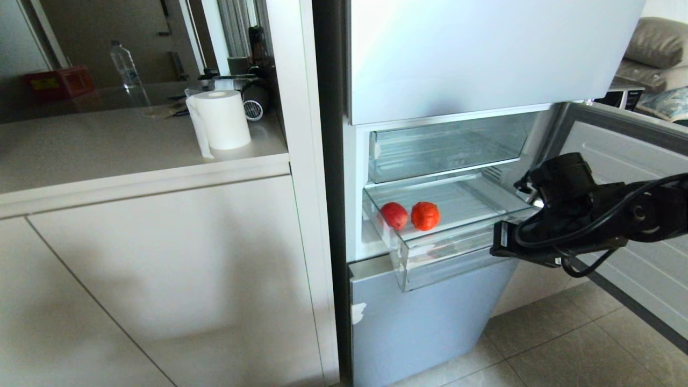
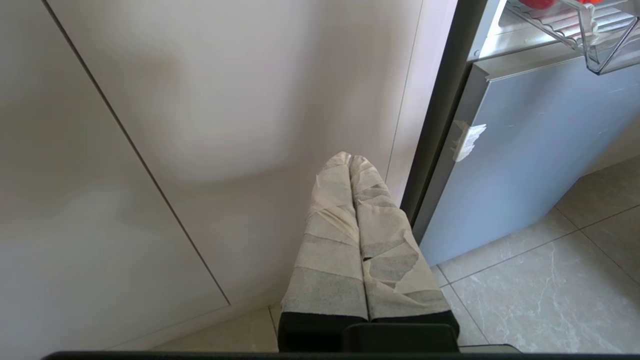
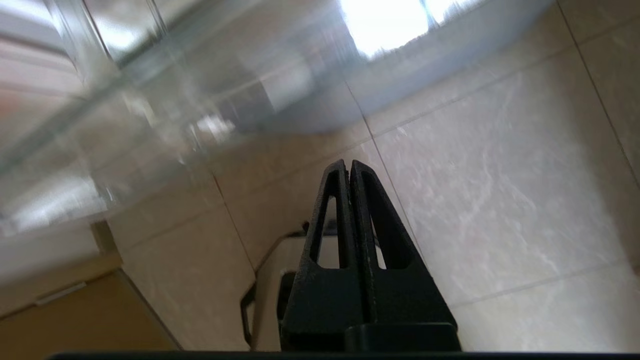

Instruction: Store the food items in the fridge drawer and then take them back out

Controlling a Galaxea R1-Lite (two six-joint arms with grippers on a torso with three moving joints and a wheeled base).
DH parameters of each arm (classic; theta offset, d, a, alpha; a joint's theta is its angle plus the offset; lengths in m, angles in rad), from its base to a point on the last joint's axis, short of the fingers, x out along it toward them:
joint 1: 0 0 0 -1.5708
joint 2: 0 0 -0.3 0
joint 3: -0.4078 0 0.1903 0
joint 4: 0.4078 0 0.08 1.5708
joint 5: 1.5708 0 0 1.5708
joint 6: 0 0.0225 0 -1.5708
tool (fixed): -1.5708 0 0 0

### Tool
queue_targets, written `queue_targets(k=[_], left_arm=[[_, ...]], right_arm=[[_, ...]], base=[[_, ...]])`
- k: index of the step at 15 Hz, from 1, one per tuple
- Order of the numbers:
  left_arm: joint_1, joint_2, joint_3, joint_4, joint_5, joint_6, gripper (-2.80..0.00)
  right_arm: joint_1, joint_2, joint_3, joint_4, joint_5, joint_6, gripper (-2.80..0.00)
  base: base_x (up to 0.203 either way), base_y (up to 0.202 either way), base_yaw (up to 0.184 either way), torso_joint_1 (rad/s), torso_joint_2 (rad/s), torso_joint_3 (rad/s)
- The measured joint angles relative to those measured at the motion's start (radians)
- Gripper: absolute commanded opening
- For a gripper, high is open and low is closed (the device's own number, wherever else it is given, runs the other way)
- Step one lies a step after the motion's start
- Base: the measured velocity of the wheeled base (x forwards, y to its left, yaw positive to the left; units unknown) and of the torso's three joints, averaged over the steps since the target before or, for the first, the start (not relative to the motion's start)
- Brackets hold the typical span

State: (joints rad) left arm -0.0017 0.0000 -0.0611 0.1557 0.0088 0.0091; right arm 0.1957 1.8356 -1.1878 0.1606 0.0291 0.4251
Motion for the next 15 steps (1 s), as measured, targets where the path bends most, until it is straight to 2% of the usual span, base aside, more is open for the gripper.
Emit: queue_targets(k=[3,8,15], left_arm=[[0.000,0.000,0.000,0.000,0.000,0.000,-2.80],[0.000,0.000,0.000,0.000,0.000,0.000,-2.80],[0.000,0.000,0.000,0.000,0.000,0.000,-2.80]], right_arm=[[0.001,-0.021,0.058,0.001,-0.005,-0.005,-2.80],[-0.001,0.090,0.010,-0.058,-0.003,-0.005,-2.80],[0.001,0.314,-0.288,-0.144,0.026,-0.036,-2.80]], base=[[0.000,0.000,0.000,0.000,0.00,0.000],[0.000,0.000,0.000,0.000,0.00,0.000],[0.000,0.000,0.000,0.000,0.00,0.000]])
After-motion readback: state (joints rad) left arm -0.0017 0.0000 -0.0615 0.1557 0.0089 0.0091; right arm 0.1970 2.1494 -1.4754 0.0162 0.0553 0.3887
